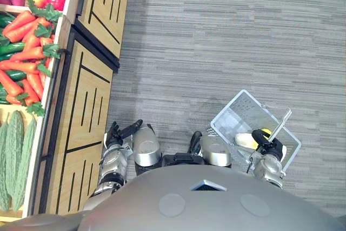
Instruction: Pick vegetable in the basket
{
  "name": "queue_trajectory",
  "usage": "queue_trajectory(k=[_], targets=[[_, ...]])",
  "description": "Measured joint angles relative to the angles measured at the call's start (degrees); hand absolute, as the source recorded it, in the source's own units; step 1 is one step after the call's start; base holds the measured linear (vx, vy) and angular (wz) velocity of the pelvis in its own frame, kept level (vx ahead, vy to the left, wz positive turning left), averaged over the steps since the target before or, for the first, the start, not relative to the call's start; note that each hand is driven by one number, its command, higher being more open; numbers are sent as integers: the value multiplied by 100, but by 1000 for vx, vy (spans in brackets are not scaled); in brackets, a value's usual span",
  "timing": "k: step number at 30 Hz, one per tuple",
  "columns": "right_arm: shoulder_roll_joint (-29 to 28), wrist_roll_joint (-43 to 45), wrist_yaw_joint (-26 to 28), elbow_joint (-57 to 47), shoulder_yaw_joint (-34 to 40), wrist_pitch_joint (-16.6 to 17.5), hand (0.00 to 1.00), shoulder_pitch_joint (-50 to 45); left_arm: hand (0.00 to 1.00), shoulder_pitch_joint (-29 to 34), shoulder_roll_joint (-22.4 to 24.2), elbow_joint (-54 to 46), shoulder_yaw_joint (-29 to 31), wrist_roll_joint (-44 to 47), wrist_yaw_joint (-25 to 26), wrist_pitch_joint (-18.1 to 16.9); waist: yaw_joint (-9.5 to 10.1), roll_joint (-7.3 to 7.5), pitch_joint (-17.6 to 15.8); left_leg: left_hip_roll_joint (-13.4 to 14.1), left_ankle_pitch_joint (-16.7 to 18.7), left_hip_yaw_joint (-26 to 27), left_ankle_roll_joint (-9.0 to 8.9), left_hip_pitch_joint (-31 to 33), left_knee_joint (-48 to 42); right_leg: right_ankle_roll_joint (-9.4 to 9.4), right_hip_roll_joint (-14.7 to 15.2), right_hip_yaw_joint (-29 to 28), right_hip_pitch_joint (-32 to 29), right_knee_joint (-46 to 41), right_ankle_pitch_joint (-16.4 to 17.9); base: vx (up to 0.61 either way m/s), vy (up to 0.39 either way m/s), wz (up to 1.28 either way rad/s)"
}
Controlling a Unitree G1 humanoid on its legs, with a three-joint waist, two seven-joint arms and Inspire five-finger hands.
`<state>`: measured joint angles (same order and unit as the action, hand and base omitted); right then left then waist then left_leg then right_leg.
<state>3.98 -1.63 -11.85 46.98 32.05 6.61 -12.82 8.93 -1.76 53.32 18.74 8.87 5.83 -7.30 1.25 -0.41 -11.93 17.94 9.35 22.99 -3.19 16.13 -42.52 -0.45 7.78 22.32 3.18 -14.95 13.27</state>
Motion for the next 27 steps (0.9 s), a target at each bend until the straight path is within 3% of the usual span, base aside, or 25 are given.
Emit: queue_trajectory(k=[1,3,4,5,7,8,10,13,15,17,18,20,21,22,23,25,26,27], targets=[[4,3,0,-62,2,2,0,-87,100,-9,23,-19,2,-8,4,0,-17,0,0,-205,-66,390,-50,-34,961,-99,64,125,231,128,34,441,81,42],[-14,4,6,-70,103,1,0,-114,100,-9,60,-31,9,-32,20,1,-14,-10,9,-546,-385,573,-41,-110,2184,-241,106,225,468,164,114,468,151,29],[-63,6,3,-68,171,2,0,-96,100,4,91,-22,24,-31,22,-1,34,-19,22,-818,-1075,478,126,-201,3045,-421,113,232,667,201,224,445,200,-1],[-97,1,5,-68,166,1,0,-80,100,11,91,5,36,-29,21,4,83,15,34,-873,-1410,405,321,-268,3139,-459,126,169,719,216,247,441,206,-3],[-355,-18,13,-62,73,2,0,-8,100,-11,-29,6,65,-41,27,-14,53,285,202,-1167,-1326,431,573,-281,3207,-584,332,22,704,294,79,423,180,15],[-454,-26,28,-60,-6,2,0,53,100,-46,-73,22,105,-30,35,-9,65,389,212,-1181,-1175,461,679,-261,3001,-622,367,-180,777,403,-120,487,206,13],[-534,-39,89,-51,-107,2,0,88,100,-46,-89,71,169,-31,36,0,95,465,308,-1183,-1035,477,794,-270,2750,-680,385,-458,874,574,-544,346,155,-7],[-472,-49,132,-16,-133,4,0,187,100,-53,-146,217,60,-33,34,-2,158,393,515,-1243,-874,463,741,-355,2784,-856,419,-747,891,664,-1078,269,156,-9],[-287,-48,132,209,-132,3,0,310,100,-55,-153,324,-46,-39,18,2,162,305,596,-1355,-524,401,691,-513,2815,-860,535,-939,714,81,-1117,253,174,7],[-190,-50,131,357,-126,1,0,370,100,-29,-169,355,-131,-42,21,5,150,305,638,-1571,-283,305,698,-722,2934,-916,758,-1051,315,-1027,-1160,217,166,27],[-170,-76,130,428,-127,0,0,389,100,-14,-224,344,-246,-48,29,2,144,339,650,-1738,-161,223,736,-864,2967,-937,952,-1171,35,-1767,-1413,243,188,45],[-160,-140,128,454,-161,1,0,385,100,56,-220,338,-389,-58,33,2,89,309,650,-1863,34,54,819,-1096,2980,-920,1096,-1421,-415,-2914,-2283,289,179,56],[-130,-140,128,444,-230,6,0,502,100,124,-244,343,-472,-78,35,18,5,299,625,-1936,159,-152,875,-1318,2986,-758,1098,-1524,-888,-4096,-2132,292,129,59],[-114,-136,127,437,-229,4,0,555,100,137,-248,342,-504,-134,31,23,-7,269,604,-1948,205,-257,879,-1424,3013,-675,1050,-1519,-1059,-4508,-1871,350,137,66],[-74,-134,117,379,-230,6,0,576,100,150,-235,341,-605,-278,17,24,-1,182,532,-1944,243,-413,885,-1733,3147,-617,895,-1480,-1341,-5006,-1380,227,75,55],[16,-181,120,194,-277,8,0,486,100,195,-210,342,-663,-364,-7,21,-27,74,496,-1944,253,-755,877,-2116,3368,-532,712,-1276,-1731,-4982,-739,280,40,99],[80,-244,124,73,-305,25,0,472,100,193,-188,343,-644,-458,-8,16,-37,49,454,-1945,268,-994,863,-2287,3387,-548,639,-1253,-1957,-4558,-462,297,-18,116],[82,-244,116,36,-280,25,0,468,100,190,-179,347,-605,-479,-12,17,-42,59,426,-1943,269,-1132,863,-2366,3370,-574,591,-1307,-2039,-4241,-368,392,-119,134]])
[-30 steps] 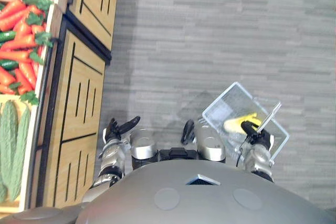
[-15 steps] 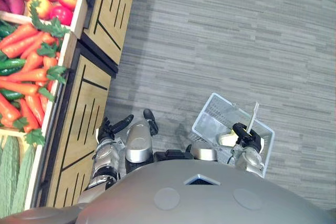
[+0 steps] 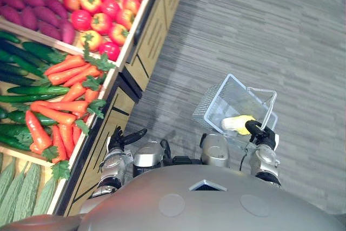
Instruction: Pick vegetable in the basket
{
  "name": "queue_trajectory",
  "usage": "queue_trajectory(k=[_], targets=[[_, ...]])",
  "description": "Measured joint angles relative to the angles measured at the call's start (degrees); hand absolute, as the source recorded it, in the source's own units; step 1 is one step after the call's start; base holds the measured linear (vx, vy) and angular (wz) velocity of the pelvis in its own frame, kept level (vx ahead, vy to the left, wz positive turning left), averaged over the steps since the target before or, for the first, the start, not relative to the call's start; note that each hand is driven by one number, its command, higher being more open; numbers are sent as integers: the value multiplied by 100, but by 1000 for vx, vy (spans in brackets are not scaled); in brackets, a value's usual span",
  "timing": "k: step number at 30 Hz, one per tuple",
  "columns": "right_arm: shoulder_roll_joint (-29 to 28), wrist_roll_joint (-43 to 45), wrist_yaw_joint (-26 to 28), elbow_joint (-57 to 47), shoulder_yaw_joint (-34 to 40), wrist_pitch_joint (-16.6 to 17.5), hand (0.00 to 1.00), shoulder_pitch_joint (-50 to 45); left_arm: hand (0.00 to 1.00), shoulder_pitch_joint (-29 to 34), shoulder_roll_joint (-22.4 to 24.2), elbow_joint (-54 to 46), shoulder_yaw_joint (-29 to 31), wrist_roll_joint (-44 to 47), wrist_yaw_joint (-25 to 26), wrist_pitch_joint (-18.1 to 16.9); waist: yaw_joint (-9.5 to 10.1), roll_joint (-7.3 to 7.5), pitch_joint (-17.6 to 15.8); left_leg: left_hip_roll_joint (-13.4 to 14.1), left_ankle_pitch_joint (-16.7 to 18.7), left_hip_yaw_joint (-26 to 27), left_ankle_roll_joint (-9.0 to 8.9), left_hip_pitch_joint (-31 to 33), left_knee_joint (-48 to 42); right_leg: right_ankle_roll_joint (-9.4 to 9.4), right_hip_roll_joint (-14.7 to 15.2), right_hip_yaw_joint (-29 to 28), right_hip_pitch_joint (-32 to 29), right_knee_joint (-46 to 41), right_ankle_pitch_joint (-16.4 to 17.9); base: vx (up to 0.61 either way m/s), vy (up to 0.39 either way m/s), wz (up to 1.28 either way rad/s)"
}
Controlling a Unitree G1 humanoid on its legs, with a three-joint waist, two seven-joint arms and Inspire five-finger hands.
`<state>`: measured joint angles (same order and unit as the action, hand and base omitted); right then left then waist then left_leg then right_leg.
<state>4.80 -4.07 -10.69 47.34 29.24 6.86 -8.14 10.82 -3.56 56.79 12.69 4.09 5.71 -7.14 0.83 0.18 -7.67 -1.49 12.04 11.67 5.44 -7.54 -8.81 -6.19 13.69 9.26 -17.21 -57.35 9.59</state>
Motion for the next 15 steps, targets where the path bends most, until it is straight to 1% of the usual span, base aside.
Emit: queue_trajectory(k=[1,2,3,4,5,6,7,8,9,10,11,12,14,15], targets=[[-14,0,-14,-157,12,2,0,-105,100,-6,84,11,219,-40,-6,-6,-14,11,-18,50,50,-358,-29,-101,-71,-25,-169,-288,-120,1041,8,331,-149,123],[-26,0,-14,-246,12,2,0,-176,100,-7,128,9,309,-41,5,-7,-20,-4,-12,116,138,-513,-78,-89,-173,-40,-274,-500,-128,1572,-3,396,-229,143],[-44,-1,-12,-351,13,6,0,-258,100,-8,179,7,429,-42,13,-16,-7,-31,-15,212,317,-735,-224,-54,-362,-80,-400,-826,-82,2347,-64,325,-256,125],[-86,0,-10,-387,57,6,0,-273,100,-11,212,1,590,-38,4,-15,53,13,-18,300,528,-983,-387,-71,-535,-132,-462,-1181,31,3248,-172,413,-361,133],[-141,-1,-4,-389,49,5,0,-294,100,43,207,-6,732,-43,19,-17,113,103,20,357,749,-1215,-556,-65,-727,-101,-411,-1311,75,3795,-474,364,-350,116],[-184,-4,5,-407,41,5,0,-317,100,64,199,-12,822,-26,17,-13,120,190,48,377,876,-1354,-648,-55,-829,-105,-356,-1293,125,3913,-641,426,-455,129],[-330,-10,11,-493,-1,6,0,-436,100,94,113,-34,919,-19,26,-14,143,386,96,396,1118,-1636,-848,-55,-1007,-232,-224,-1219,228,3928,-982,349,-411,118],[-293,-9,12,-494,4,-17,0,-444,100,42,162,43,955,-14,35,44,211,216,105,639,1246,-1826,-986,-55,-1158,-303,-320,-894,228,3577,-767,403,-488,134],[-270,-9,15,-603,13,-17,0,-421,100,76,311,21,1026,2,1,58,245,72,183,902,1188,-1867,-1070,37,-1176,-198,-428,-577,214,3398,-496,279,-344,87],[-263,-9,17,-648,13,-17,0,-369,100,87,358,1,1033,33,-1,58,253,-1,189,986,1096,-1870,-1147,29,-1111,-139,-447,-467,214,3300,-385,368,-465,94],[-221,-12,39,-695,12,-17,0,-236,100,100,449,2,1067,104,14,68,248,-87,198,1119,844,-1958,-1248,14,-910,-19,-467,-249,212,3090,-181,284,-368,63],[-215,-12,54,-695,11,-17,0,-195,100,100,477,3,1081,130,26,69,251,-102,204,1150,742,-1999,-1261,15,-854,25,-465,-178,217,3040,-116,263,-358,65],[-211,-21,80,-689,-1,-18,0,-87,100,92,496,5,1079,277,17,70,248,-138,213,1271,405,-2145,-1264,121,-796,156,-501,85,318,3070,-11,200,-271,50],[-194,-24,87,-648,-1,-17,0,-59,100,87,486,7,1063,295,7,69,242,-142,214,1318,286,-2220,-1264,150,-792,181,-533,183,394,3140,2,230,-314,45]])
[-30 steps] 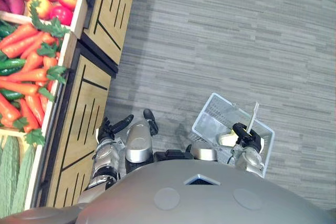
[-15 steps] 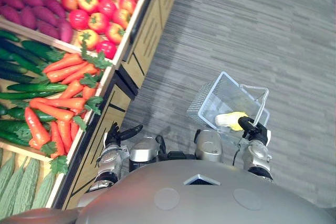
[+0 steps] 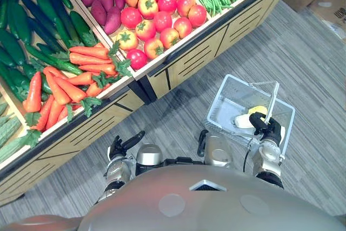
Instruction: Pick vegetable in the basket
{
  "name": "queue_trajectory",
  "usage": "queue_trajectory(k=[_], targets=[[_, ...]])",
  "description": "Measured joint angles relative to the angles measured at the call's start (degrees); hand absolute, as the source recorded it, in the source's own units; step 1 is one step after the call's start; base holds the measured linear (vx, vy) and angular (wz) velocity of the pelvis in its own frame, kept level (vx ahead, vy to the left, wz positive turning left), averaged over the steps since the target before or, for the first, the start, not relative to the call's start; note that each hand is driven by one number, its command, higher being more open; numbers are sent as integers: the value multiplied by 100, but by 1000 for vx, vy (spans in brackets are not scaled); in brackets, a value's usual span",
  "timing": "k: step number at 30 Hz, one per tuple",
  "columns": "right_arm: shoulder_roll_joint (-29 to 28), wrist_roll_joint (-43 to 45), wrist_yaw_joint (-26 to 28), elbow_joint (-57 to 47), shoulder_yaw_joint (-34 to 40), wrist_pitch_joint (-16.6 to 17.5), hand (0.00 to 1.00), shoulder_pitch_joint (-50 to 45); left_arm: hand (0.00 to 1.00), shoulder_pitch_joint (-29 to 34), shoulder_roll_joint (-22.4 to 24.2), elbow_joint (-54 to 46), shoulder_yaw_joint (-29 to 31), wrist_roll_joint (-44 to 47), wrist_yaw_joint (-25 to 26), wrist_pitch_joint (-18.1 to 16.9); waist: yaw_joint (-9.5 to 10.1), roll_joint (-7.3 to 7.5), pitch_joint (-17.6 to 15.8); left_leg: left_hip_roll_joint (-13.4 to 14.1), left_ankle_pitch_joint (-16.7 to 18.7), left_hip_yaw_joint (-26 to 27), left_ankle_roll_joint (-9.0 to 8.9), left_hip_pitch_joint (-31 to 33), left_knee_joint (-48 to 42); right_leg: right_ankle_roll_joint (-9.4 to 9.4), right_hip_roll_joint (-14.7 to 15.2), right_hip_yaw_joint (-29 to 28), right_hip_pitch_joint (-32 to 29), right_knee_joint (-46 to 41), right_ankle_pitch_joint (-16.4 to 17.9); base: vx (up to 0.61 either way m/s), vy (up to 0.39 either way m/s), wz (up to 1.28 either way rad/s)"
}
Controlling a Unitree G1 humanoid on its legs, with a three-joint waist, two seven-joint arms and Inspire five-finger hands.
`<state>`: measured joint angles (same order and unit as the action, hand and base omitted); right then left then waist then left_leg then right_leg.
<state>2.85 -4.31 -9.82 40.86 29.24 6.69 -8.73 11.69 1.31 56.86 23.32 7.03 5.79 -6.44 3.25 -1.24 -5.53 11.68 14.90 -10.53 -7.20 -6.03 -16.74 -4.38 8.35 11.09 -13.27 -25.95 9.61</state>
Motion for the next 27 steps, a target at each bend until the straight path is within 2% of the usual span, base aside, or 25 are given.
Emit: queue_trajectory(k=[3,7,9,10,11,12,13,14,16,17,20,21,25,27], targets=[[189,2,30,352,9,-1,0,82,100,2,-49,4,-95,16,-15,0,-32,0,5,90,-232,-186,-13,79,-26,36,-81,209,253,239,16,150,-185,33],[254,8,33,617,70,-1,0,94,100,2,-187,20,-323,21,-20,0,-71,20,35,47,-278,-234,-60,263,-224,47,-68,308,305,340,7,40,-41,18],[252,9,35,806,73,-2,0,106,100,2,-225,22,-339,32,-23,0,-105,51,39,-4,-346,-159,-166,382,-452,33,-13,387,435,431,-10,6,0,29],[233,9,38,940,119,-4,0,89,100,2,-280,30,-390,36,-23,1,-161,104,12,-14,-475,119,-303,494,-641,7,55,500,602,562,-45,5,-6,58],[182,11,39,1072,253,-4,0,78,100,-4,-400,41,-488,32,-31,4,-201,185,-28,2,-693,613,-323,586,-768,1,174,678,811,746,-103,14,-7,69],[156,12,39,1115,336,-5,0,63,100,-16,-452,46,-526,32,-37,9,-226,225,-49,29,-821,948,-317,606,-789,4,254,780,927,860,-153,6,11,79],[134,19,34,1152,468,-5,0,-2,100,-44,-478,44,-550,16,-47,11,-292,299,-81,169,-1039,1772,-181,660,-805,-2,366,988,1136,1094,-253,7,18,90],[130,21,25,1156,631,-4,0,-50,100,-58,-508,45,-558,-27,-46,13,-361,285,-83,329,-1108,2639,-88,671,-760,3,420,1231,1298,1296,-339,5,51,90],[147,22,-49,1215,958,-4,0,-59,100,-95,-462,45,-569,-95,-71,14,-423,205,-74,396,-1120,3410,-71,653,-467,-21,473,1550,1387,1430,-397,-16,89,91],[153,23,-79,1292,1090,-14,0,-28,100,-96,-433,48,-568,-96,-68,14,-486,155,-67,333,-1122,3550,-71,639,-151,-48,488,1744,1409,1477,-433,-38,102,89],[155,26,-83,1414,1137,-17,0,43,100,-46,-385,172,-549,-96,-13,30,-482,80,-57,128,-1142,3546,-80,289,924,-103,437,1962,1422,1575,-533,-41,159,51],[134,27,-86,1494,1158,-18,0,127,100,-26,-408,250,-511,-93,-6,71,-472,77,-48,-10,-1251,3540,-84,142,1379,-141,444,2016,1442,1670,-630,-64,175,24],[111,25,-83,1511,1161,-17,0,99,100,-17,-462,315,-428,-95,19,125,-453,202,-63,-306,-1412,3401,72,178,1656,-252,550,2109,1527,2038,-924,-90,117,17],[116,25,-86,1516,1159,-18,0,49,100,-15,-465,339,-429,-96,25,141,-488,199,-58,-466,-1483,3296,162,167,1828,-292,643,2196,1582,2116,-962,-62,80,29]])
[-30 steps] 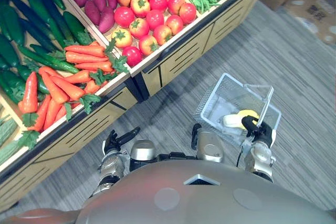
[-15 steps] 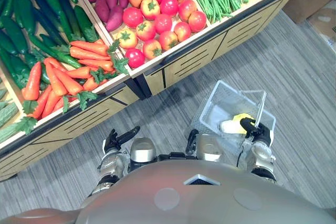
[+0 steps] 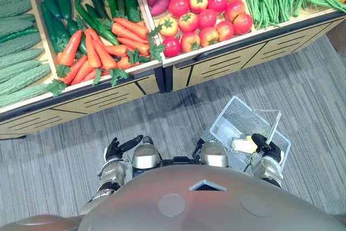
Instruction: Pick vegetable in the basket
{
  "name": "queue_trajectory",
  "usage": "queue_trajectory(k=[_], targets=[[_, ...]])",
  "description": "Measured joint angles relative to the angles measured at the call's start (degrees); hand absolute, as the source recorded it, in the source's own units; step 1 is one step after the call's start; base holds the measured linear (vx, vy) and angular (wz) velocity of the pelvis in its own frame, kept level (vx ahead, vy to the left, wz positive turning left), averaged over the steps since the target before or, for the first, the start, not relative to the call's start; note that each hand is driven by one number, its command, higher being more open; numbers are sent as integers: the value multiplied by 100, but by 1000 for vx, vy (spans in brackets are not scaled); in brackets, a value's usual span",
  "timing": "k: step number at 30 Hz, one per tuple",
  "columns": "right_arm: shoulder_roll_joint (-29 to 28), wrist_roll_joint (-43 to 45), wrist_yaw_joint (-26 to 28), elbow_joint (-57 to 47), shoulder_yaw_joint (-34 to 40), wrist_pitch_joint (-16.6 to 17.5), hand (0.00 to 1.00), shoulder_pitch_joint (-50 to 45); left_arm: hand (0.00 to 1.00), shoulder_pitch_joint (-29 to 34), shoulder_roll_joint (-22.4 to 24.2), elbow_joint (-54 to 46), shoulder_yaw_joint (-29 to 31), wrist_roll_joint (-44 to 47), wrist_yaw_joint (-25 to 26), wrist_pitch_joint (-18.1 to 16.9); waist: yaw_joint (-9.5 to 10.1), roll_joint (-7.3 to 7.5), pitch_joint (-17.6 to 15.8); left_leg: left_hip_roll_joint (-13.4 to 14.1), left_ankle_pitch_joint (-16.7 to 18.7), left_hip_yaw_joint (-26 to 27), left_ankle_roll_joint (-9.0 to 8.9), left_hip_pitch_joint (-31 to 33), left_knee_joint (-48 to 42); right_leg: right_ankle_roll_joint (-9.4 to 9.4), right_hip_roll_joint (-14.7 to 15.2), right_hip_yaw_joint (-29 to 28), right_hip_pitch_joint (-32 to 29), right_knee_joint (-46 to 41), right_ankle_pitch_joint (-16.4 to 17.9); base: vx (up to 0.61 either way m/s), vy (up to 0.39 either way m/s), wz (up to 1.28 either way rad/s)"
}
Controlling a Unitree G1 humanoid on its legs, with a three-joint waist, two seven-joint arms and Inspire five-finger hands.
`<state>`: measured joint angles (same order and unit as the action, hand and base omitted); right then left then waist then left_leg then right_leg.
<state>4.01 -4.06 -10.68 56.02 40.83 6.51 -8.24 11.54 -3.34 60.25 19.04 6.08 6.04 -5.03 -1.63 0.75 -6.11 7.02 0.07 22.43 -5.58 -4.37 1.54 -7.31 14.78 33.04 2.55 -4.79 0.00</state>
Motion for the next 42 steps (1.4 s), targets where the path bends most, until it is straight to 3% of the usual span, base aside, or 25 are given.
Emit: queue_trajectory(k=[6,13,18,20,23,30,35,39,42], targets=[[0,0,1,63,-37,-1,0,18,100,-12,10,71,-3,-2,-3,1,9,-12,11,-242,-119,-118,111,-19,282,-50,136,79,-15,8,-51,-7,52,14],[1,2,-3,339,-57,2,0,86,100,-54,23,-59,5,2,240,-23,21,52,30,-281,-147,-420,110,76,324,-82,123,312,110,110,-74,64,-21,21],[-79,5,-137,614,-58,11,0,116,100,16,275,-1348,345,2,1040,-200,137,190,80,-312,-148,-637,112,180,322,-82,121,452,192,202,-75,35,-20,25],[-206,7,-243,630,-62,40,0,135,100,44,357,-2367,521,1,1572,-373,194,290,83,-328,-149,-698,115,198,321,-80,131,448,218,209,-75,22,-8,16],[-274,7,-275,629,-113,55,0,169,100,32,418,-3281,692,-19,2087,-522,231,312,97,-337,-144,-694,122,199,322,-37,139,431,219,217,-89,5,-3,2],[-256,-6,-399,630,-574,180,0,206,100,36,638,-5528,638,-1168,3144,-635,312,327,107,-329,-131,-590,133,207,321,-40,133,91,128,224,-125,-10,-12,-7],[-170,-16,-395,642,-882,191,0,191,100,-26,528,-6565,307,-2018,3184,-614,299,340,125,-324,-127,-470,133,199,318,-94,129,-183,42,230,-164,-10,-10,-13],[-140,-25,-383,583,-1003,189,0,187,100,-256,347,-6451,88,-2241,2903,-578,272,310,146,-261,-92,-348,138,195,237,-22,95,-326,16,324,-254,-13,-18,-18],[-117,-228,-335,476,-1169,187,0,195,100,-405,150,-6148,-41,-2241,2582,-359,147,302,150,-263,-45,-266,164,237,124,-7,94,-415,-15,403,-336,-33,-20,-18]])
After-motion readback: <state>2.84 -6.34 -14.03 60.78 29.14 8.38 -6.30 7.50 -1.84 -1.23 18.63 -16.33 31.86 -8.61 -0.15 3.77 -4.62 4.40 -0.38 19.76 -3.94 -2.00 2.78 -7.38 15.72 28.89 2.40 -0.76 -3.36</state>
